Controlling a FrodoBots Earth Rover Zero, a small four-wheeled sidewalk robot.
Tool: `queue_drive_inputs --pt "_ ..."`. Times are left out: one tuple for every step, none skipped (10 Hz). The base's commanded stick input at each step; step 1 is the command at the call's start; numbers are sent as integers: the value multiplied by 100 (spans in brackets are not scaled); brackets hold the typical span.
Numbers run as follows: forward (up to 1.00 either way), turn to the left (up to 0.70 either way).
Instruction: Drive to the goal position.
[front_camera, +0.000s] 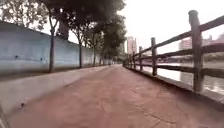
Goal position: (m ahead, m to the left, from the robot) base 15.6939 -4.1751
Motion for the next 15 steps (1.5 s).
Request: queue_drive_inputs --pt "100 0" --pt "100 0" --pt "100 0" --pt "100 0" --pt "100 0" --pt "100 0" --pt "100 0" --pt "100 0" --pt "100 0" --pt "100 0" --pt "100 0" --pt "100 0" --pt "100 0" --pt "100 0" --pt "100 0"
